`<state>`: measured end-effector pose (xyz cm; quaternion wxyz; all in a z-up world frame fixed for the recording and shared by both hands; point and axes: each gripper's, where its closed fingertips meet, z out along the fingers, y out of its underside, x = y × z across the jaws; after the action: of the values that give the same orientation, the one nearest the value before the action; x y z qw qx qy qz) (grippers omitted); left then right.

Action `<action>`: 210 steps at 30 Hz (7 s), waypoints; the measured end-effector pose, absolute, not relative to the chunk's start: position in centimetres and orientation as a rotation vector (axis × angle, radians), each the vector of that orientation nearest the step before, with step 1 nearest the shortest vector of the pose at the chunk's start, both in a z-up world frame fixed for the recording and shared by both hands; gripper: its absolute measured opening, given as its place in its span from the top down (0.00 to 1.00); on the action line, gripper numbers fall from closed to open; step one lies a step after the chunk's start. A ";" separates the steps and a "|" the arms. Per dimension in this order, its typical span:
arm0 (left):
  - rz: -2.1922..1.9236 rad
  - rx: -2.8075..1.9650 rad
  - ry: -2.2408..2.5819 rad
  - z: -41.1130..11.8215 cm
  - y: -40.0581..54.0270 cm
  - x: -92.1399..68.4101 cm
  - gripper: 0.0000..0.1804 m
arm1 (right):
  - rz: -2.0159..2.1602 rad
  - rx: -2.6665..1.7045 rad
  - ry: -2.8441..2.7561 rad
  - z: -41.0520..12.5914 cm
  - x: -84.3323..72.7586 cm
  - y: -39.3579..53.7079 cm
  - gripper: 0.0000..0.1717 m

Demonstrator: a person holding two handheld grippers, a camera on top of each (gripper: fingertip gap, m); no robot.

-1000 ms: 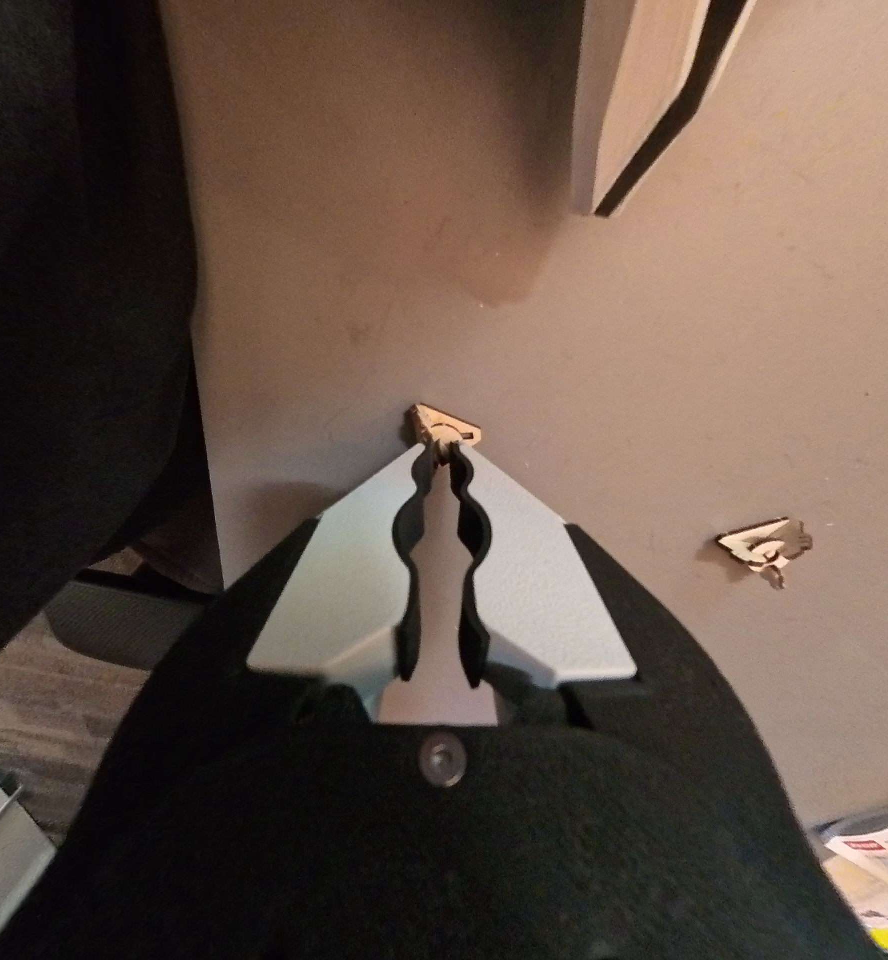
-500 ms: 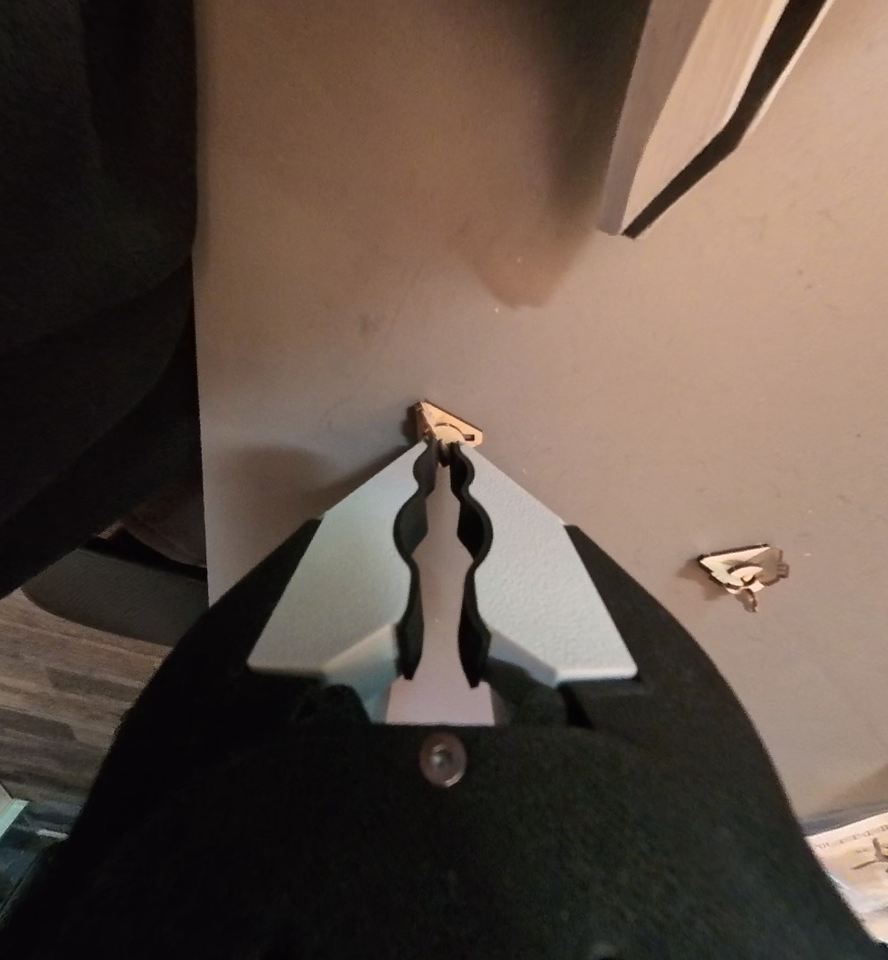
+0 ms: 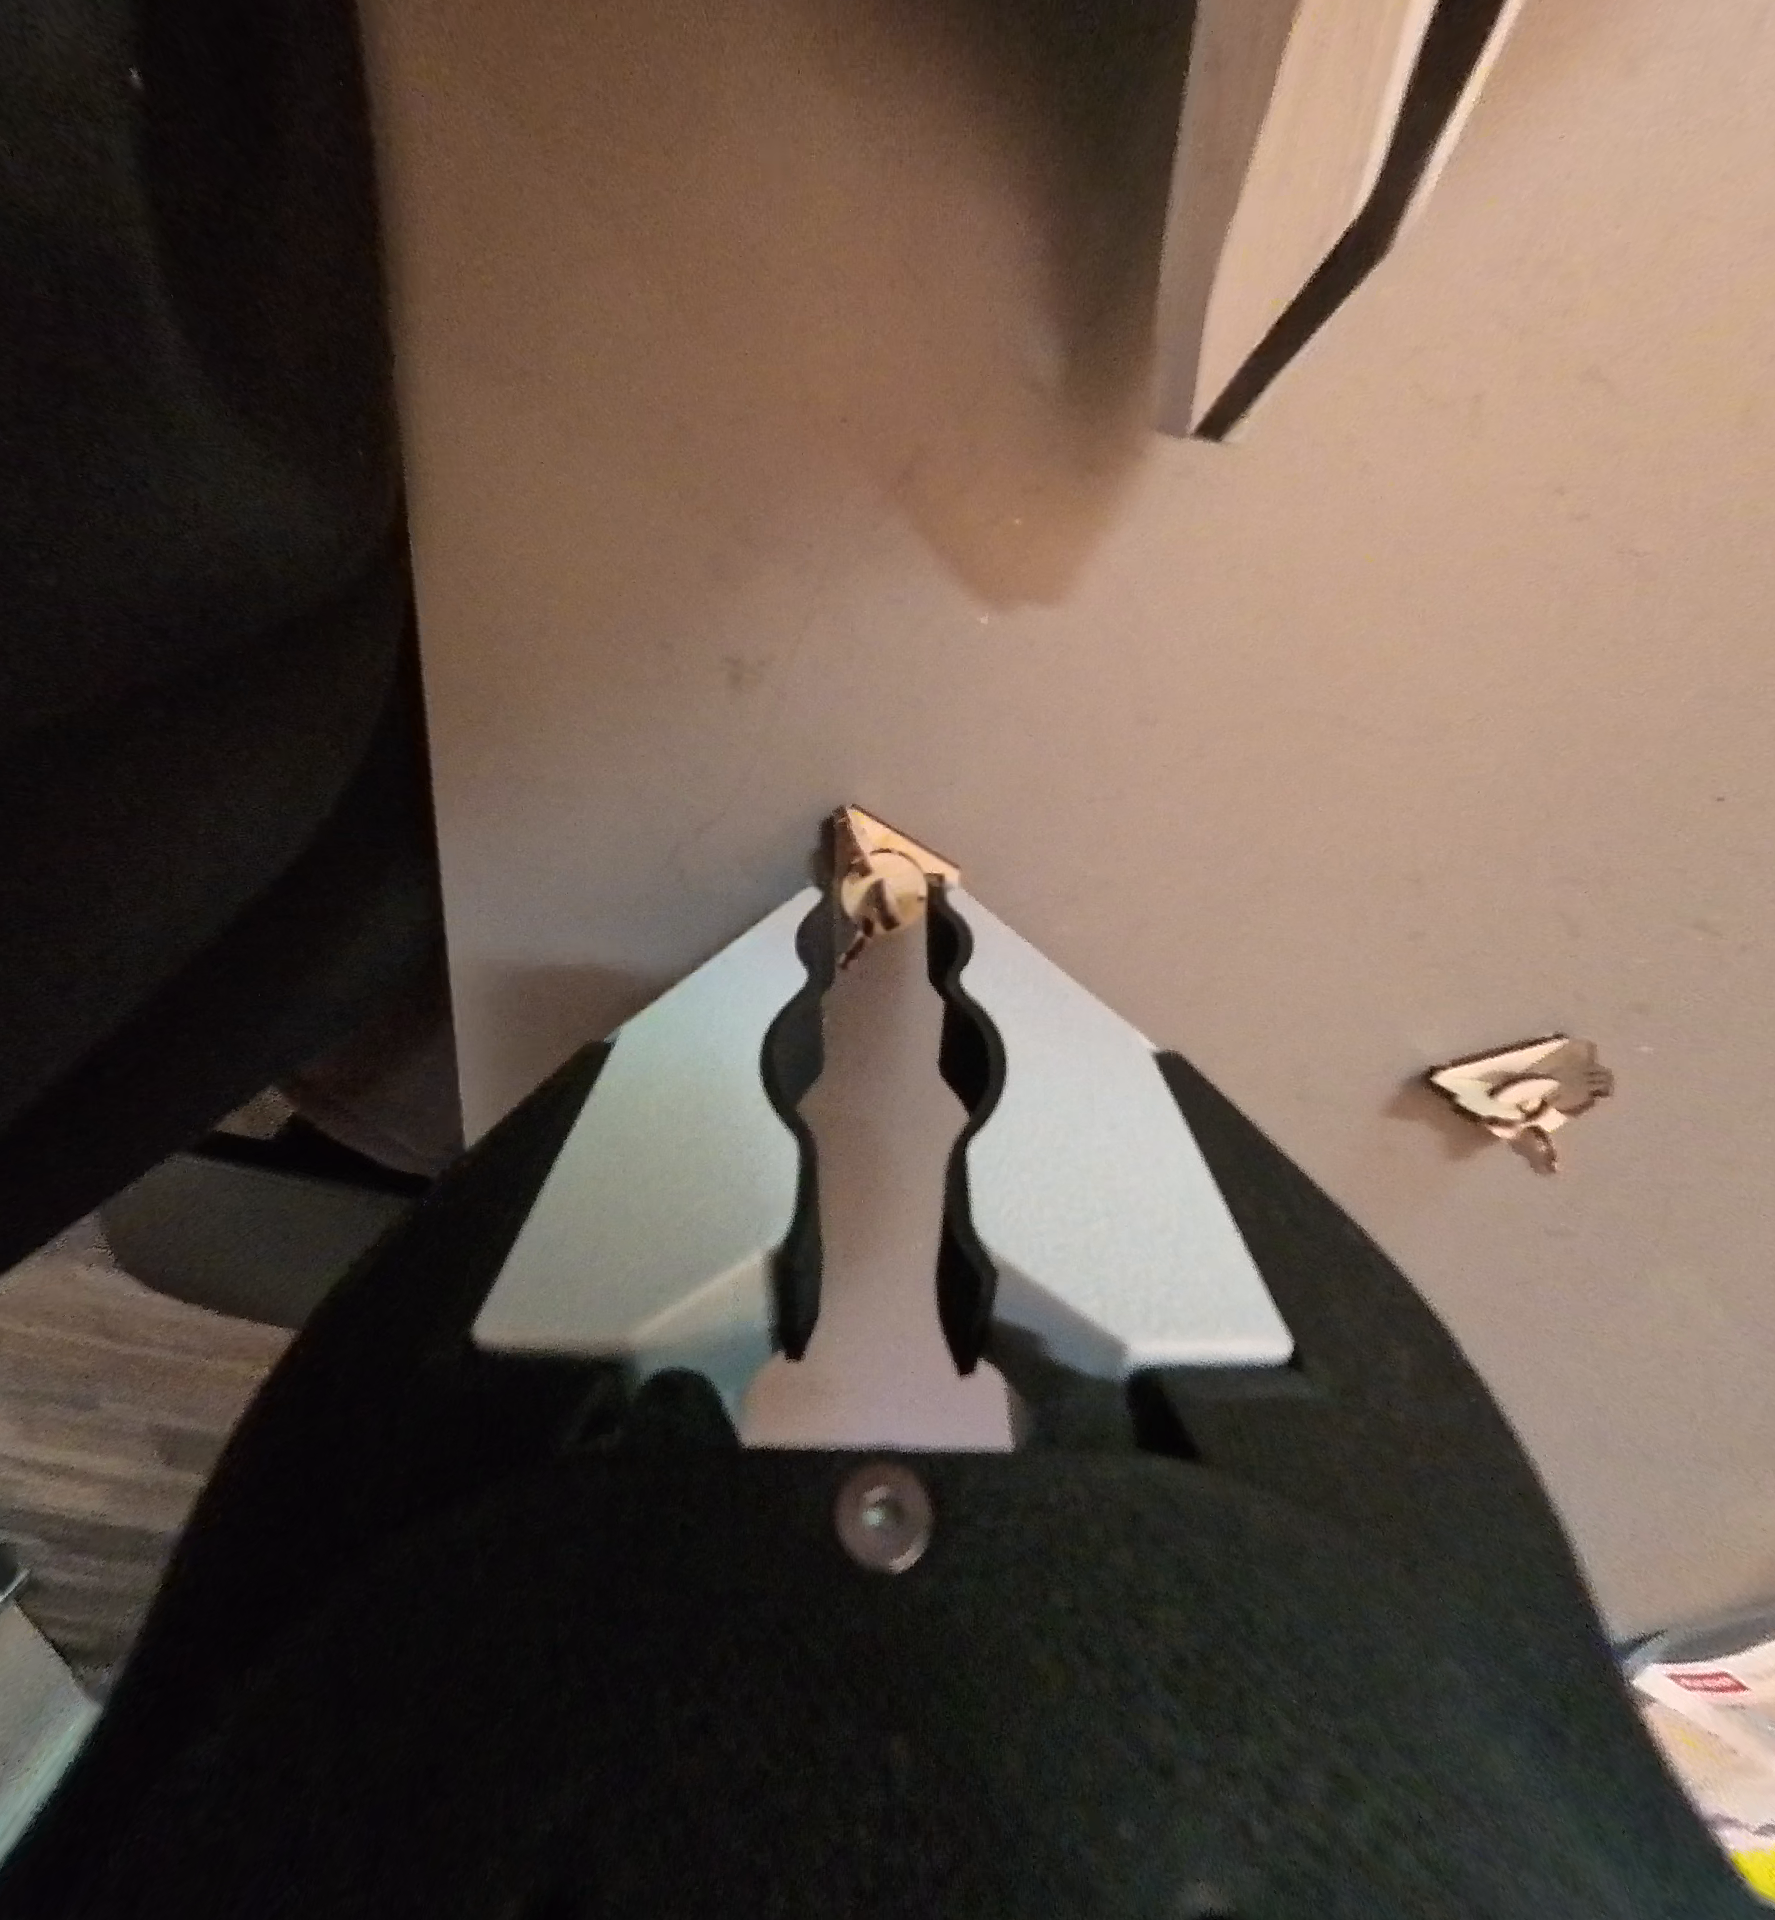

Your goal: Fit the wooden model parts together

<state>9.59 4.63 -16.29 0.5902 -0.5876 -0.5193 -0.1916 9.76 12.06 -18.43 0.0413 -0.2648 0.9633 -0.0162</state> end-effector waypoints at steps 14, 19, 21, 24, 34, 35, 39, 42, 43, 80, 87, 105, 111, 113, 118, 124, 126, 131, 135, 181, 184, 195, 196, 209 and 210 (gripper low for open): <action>-0.444 -1.373 -1.214 -16.4 4.7 9.6 1.00 | 0.044 -1.047 2.886 -18.4 9.8 12.2 0.99; -0.449 -1.370 -1.213 -16.4 4.7 9.6 1.00 | 0.058 -1.051 2.890 -18.3 9.6 12.1 0.99; -0.449 -1.369 -1.212 -16.4 4.7 9.6 1.00 | 0.063 -1.021 2.894 -17.8 9.4 12.0 0.97; -0.450 -1.369 -1.212 -16.4 4.7 9.6 1.00 | 0.091 -1.043 2.888 -17.7 9.2 12.3 0.96; -0.451 -1.370 -1.214 -16.4 4.7 9.6 1.00 | 0.096 -1.053 2.855 -18.4 9.4 12.5 0.99; -0.451 -1.370 -1.214 -16.4 4.7 9.6 1.00 | 0.097 -1.053 2.852 -18.4 9.5 12.5 0.99; -0.452 -1.369 -1.213 -16.4 4.7 9.6 1.00 | 0.111 -1.033 2.852 -18.4 9.5 12.5 0.99; -0.453 -1.368 -1.213 -16.4 4.7 9.6 1.00 | 0.116 -1.024 2.864 -18.4 9.5 12.5 0.99; -0.453 -1.368 -1.213 -16.4 4.7 9.6 1.00 | 0.115 -1.016 2.869 -18.4 9.5 12.5 1.00; -0.434 -1.400 -1.210 -16.6 4.9 9.6 1.00 | -0.143 -0.613 2.984 -16.6 8.8 11.6 0.89; -0.394 -1.452 -1.201 -16.8 5.2 9.7 1.00 | -0.472 -0.375 3.084 -15.6 7.9 13.0 0.84; -0.105 -1.618 -0.928 -14.5 11.2 10.4 0.95 | -1.661 0.197 2.972 -17.0 11.1 14.5 0.87; -0.063 -1.591 -0.943 -14.2 11.0 9.6 0.95 | -1.596 0.247 3.026 -17.8 10.9 13.4 0.85; -0.088 -1.599 -0.946 -14.4 11.2 9.6 0.95 | -1.589 0.248 3.085 -18.1 10.7 13.4 0.86; -0.141 -1.619 -0.977 -15.1 11.4 9.6 0.95 | -1.664 0.332 3.033 -17.3 10.1 13.6 0.84; -0.080 -1.628 -0.938 -14.6 11.4 9.9 0.96 | -1.729 0.440 2.880 -16.2 9.7 13.9 0.84; -0.083 -1.642 -0.940 -14.8 11.5 9.9 1.00 | -1.713 0.421 2.881 -16.4 9.9 13.8 0.89; -0.085 -1.638 -0.950 -14.8 11.5 9.8 1.00 | -1.634 0.411 2.922 -17.2 9.9 13.6 0.88; -0.065 -1.637 -0.949 -14.8 11.4 9.8 1.00 | -1.685 0.463 2.813 -16.4 9.7 13.9 0.84; -0.225 -1.788 -1.089 -18.3 13.8 9.3 0.94 | -1.483 0.424 2.918 -18.5 9.8 14.5 0.97; -0.206 -1.803 -1.109 -18.6 13.8 9.2 0.93 | -1.494 0.415 2.899 -18.3 9.9 14.5 0.98; -0.232 -1.766 -1.139 -18.5 14.2 9.3 0.95 | -1.457 0.454 2.822 -18.4 9.9 14.4 0.99; -0.231 -1.761 -1.145 -18.5 14.2 9.3 0.95 | -1.454 0.459 2.816 -18.4 9.9 14.4 0.99; -0.086 -1.831 -1.214 -18.6 14.3 9.3 0.95 | -1.279 0.577 2.803 -18.5 9.8 14.4 0.99; -0.080 -1.834 -1.215 -18.6 14.3 9.3 0.95 | -1.265 0.586 2.802 -18.5 9.8 14.4 0.99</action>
<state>9.28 14.30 -18.63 0.4529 -0.7426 -0.4922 -0.0324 9.75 14.43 -18.52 0.0061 0.1871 0.8953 -0.4043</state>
